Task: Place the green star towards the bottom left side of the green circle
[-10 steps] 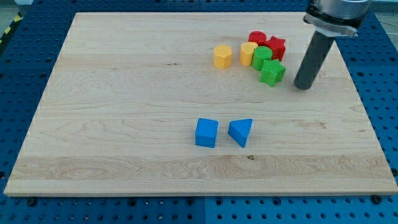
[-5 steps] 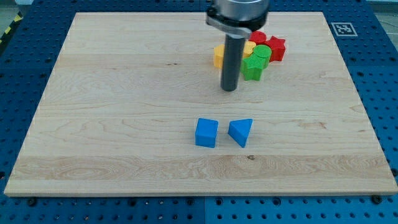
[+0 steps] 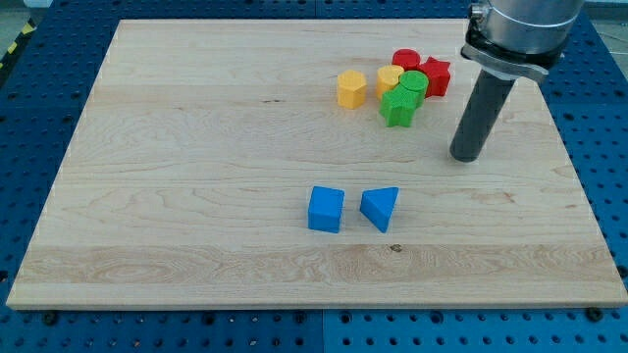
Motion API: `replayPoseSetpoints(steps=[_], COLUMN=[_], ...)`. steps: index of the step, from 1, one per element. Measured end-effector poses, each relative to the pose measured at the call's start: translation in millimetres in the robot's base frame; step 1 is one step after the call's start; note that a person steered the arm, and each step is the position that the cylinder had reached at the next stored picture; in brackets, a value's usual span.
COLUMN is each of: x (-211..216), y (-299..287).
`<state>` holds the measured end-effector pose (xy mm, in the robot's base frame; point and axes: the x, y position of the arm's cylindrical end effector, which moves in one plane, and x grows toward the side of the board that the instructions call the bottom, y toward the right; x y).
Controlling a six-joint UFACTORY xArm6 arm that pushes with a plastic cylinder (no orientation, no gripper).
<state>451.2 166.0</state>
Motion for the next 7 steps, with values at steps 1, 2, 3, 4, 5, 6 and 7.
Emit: replayPoseSetpoints(steps=[1, 2, 3, 4, 5, 6, 7], x=[-10, -25, -34, -37, -40, -52, -54], y=[-12, -15, -20, -27, -32, -38, -38])
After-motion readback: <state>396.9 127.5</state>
